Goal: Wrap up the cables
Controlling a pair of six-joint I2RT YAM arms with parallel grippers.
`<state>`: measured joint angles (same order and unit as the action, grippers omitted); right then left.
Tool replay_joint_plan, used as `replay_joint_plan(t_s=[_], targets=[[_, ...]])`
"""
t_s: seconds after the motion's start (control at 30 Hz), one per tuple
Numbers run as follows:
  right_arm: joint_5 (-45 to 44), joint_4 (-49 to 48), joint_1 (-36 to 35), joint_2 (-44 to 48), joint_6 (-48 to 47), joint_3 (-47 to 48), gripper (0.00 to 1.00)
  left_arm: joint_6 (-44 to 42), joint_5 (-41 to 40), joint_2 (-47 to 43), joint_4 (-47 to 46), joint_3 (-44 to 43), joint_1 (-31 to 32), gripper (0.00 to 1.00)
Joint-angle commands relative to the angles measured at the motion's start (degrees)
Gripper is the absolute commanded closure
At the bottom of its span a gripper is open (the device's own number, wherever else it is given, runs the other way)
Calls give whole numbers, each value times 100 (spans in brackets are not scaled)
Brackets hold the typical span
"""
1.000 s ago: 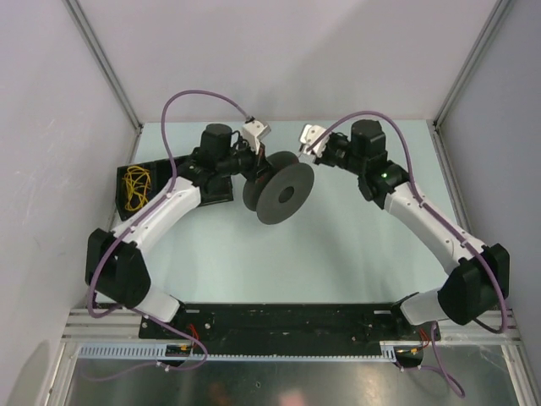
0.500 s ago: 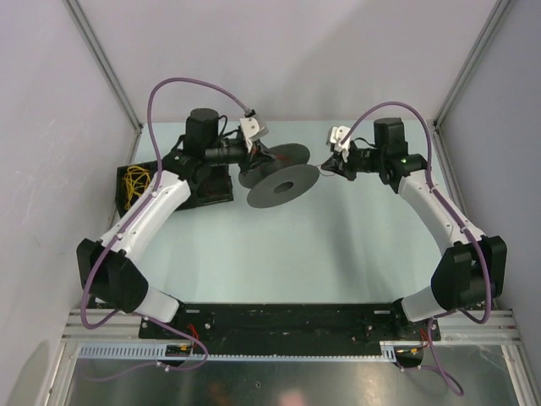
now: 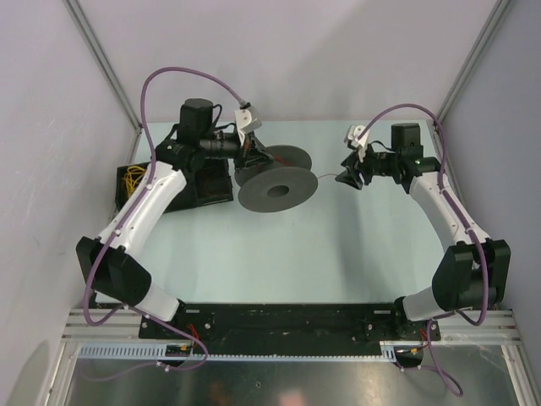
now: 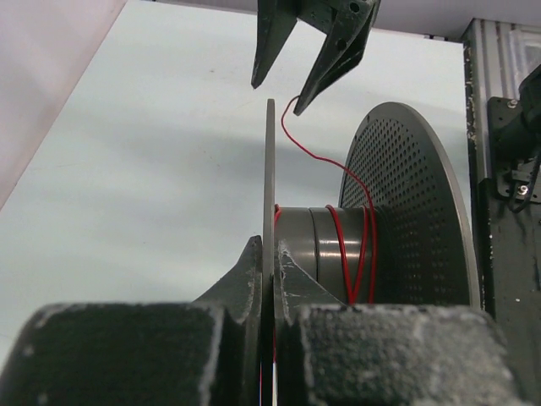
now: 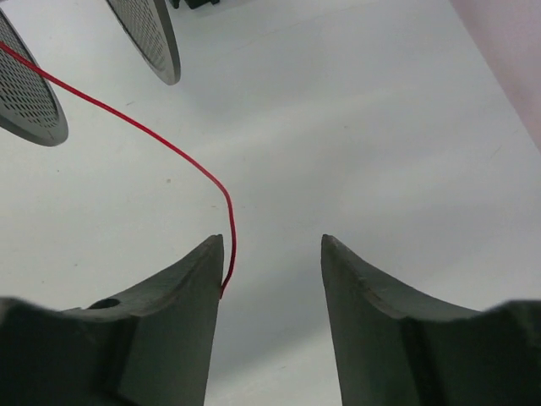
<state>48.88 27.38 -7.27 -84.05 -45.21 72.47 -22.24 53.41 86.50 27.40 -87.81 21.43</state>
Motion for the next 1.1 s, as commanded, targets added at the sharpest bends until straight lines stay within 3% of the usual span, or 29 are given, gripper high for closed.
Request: replay_joint_plan(t_s=[0.0, 0.47, 0.7, 0.93, 1.07], targets=[[340, -5, 166, 428, 345, -91, 41, 234, 537, 34, -192, -548, -103, 100], [1586, 943, 173, 849, 983, -268, 24, 393, 1116, 335, -196, -1178, -167, 100], [2086, -120, 623, 861, 3397, -268, 18, 195, 1130, 435, -206, -1395, -194, 100], [1949, -1763, 883, 958, 6151, -264, 12, -90, 939, 457, -200, -1223, -163, 100], [1706, -2255, 857, 949, 6865, -261, 14, -188, 892, 456, -200, -1160, -132, 100]])
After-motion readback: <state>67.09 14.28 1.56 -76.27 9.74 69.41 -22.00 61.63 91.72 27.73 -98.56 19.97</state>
